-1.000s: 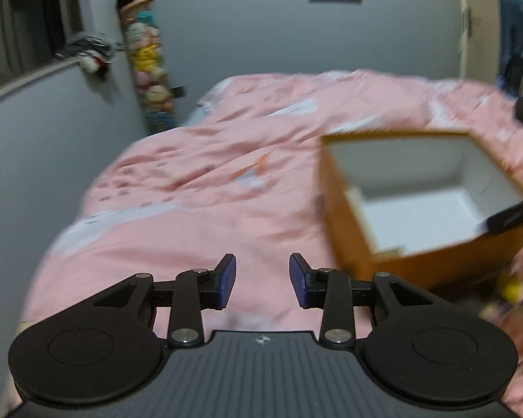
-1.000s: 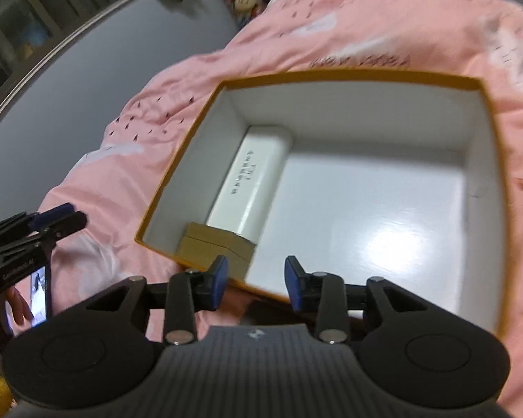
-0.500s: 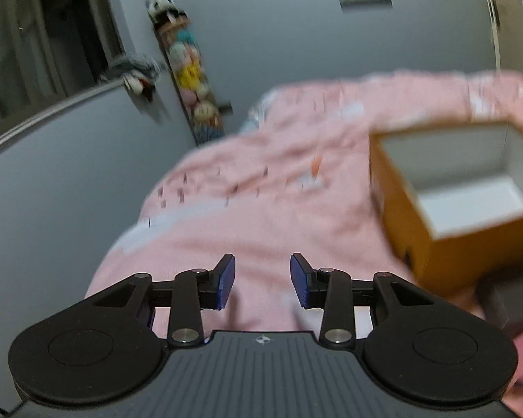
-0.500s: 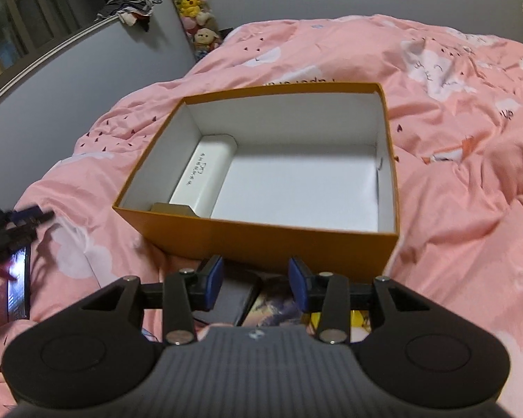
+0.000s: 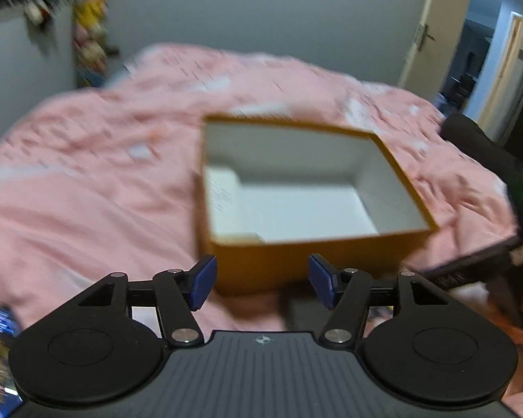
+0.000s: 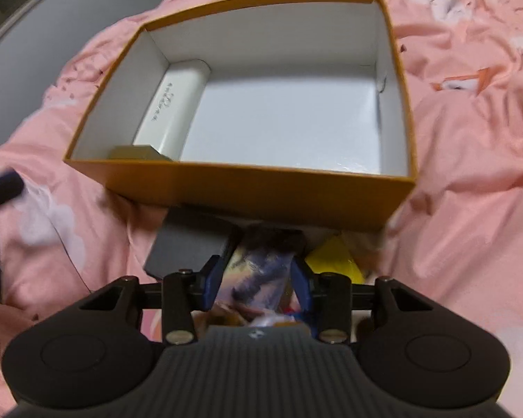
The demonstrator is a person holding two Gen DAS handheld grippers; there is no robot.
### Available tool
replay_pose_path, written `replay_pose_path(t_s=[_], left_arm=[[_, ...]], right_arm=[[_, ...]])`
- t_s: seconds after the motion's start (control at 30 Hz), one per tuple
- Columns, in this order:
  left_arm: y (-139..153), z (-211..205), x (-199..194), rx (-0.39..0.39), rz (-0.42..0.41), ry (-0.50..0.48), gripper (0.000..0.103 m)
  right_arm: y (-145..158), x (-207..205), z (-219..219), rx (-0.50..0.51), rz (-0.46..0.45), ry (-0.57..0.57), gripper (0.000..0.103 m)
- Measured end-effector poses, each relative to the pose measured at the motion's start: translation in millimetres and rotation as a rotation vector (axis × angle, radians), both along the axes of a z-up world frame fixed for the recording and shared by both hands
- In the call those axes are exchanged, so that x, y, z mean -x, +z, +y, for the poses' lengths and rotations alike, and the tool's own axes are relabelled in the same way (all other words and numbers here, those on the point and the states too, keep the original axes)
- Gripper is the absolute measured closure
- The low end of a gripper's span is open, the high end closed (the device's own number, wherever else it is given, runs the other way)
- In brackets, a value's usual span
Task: Organize objects
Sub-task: 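Grasp the black card case with the left gripper while the right gripper grasps the photo card pack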
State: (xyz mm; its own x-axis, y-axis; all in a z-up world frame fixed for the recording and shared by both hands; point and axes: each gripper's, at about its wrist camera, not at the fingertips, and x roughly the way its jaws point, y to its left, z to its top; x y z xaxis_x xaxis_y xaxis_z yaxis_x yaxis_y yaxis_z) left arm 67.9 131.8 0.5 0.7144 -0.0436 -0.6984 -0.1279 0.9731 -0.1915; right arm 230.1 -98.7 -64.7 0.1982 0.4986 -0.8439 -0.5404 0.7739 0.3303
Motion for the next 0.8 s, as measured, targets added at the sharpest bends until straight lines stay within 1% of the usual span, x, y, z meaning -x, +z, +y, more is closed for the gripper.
replay_pose_path(t_s=[0.07, 0.13, 0.17, 0.27, 0.4, 0.47, 0.53, 0.57, 0.7, 0.8], left_arm=[[-10.2, -2.9, -10.2, 0.049, 0.043, -0.013, 0.031], [-22.7, -2.6, -24.1, 0.114, 0.097, -0.018, 0.031], [-28.4, -2.2, -30.3, 0.144, 0.119, -0.021, 0.031], [-45.5, -5.7, -44.0, 0.220, 0.179, -0.024, 0.031], [-67.3, -6.0, -57.8, 0.272, 0.258, 0.004, 0.031], [-78.1, -4.2, -62.2, 0.300, 0.288, 0.023, 0.031], [-90.3, -1.2, -66.4, 0.357, 0.323, 0.036, 0.031], [-94.7, 0.0, -68.2, 0.377, 0.335, 0.042, 0.031], [-111.5, 5.3, -72.1, 0.422, 0.384, 0.059, 0.031], [-125.2, 11.9, -74.8, 0.475, 0.426, 0.082, 0.031]], right_arm=[[-4.9, -6.4, 1.5, 0.022, 0.022, 0.012, 0.057], [-9.1, -12.2, 4.2, 0.056, 0.040, 0.020, 0.053], [-10.8, -16.2, 4.7, 0.061, 0.062, 0.019, 0.050], [-18.9, -29.8, 2.3, 0.034, 0.158, 0.007, 0.050], [-27.3, -38.5, 3.1, 0.043, 0.215, 0.009, 0.051], [-32.0, -41.2, 3.6, 0.063, 0.234, 0.014, 0.051], [-37.1, -42.9, 3.6, 0.081, 0.248, 0.023, 0.051], [-41.4, -43.7, 3.3, 0.088, 0.271, 0.031, 0.052], [-49.5, -46.9, -1.0, 0.067, 0.311, 0.033, 0.054], [-53.9, -50.9, -2.6, 0.043, 0.341, 0.024, 0.054]])
